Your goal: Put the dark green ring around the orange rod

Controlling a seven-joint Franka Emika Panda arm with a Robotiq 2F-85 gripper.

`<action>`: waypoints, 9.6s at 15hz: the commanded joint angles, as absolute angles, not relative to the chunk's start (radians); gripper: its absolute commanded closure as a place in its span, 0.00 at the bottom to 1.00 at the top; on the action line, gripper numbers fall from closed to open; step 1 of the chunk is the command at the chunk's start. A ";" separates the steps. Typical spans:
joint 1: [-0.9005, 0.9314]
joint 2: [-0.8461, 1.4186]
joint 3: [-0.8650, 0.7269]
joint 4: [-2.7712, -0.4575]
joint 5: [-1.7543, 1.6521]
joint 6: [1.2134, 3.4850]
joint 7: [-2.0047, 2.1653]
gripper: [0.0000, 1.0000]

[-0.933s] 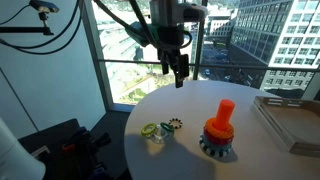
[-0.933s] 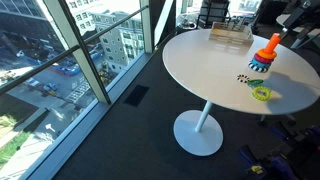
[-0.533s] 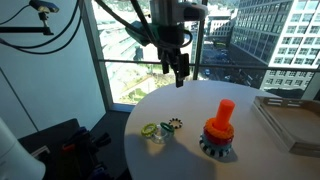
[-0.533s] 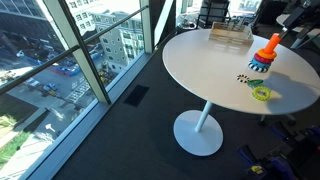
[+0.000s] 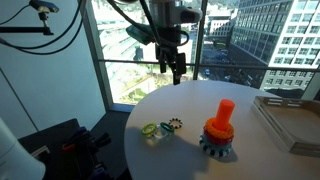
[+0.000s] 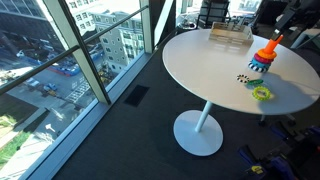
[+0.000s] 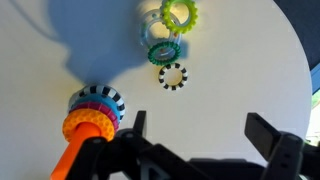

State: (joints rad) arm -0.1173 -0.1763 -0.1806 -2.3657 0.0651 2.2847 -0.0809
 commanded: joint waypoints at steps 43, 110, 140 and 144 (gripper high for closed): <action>-0.129 0.433 -0.125 -2.050 -0.038 2.103 0.048 0.00; -0.197 0.291 -0.253 -1.762 -0.073 2.014 0.299 0.55; -0.241 0.354 -0.267 -1.761 0.031 2.053 0.304 0.55; -0.248 0.328 -0.268 -1.795 0.051 2.034 0.300 0.55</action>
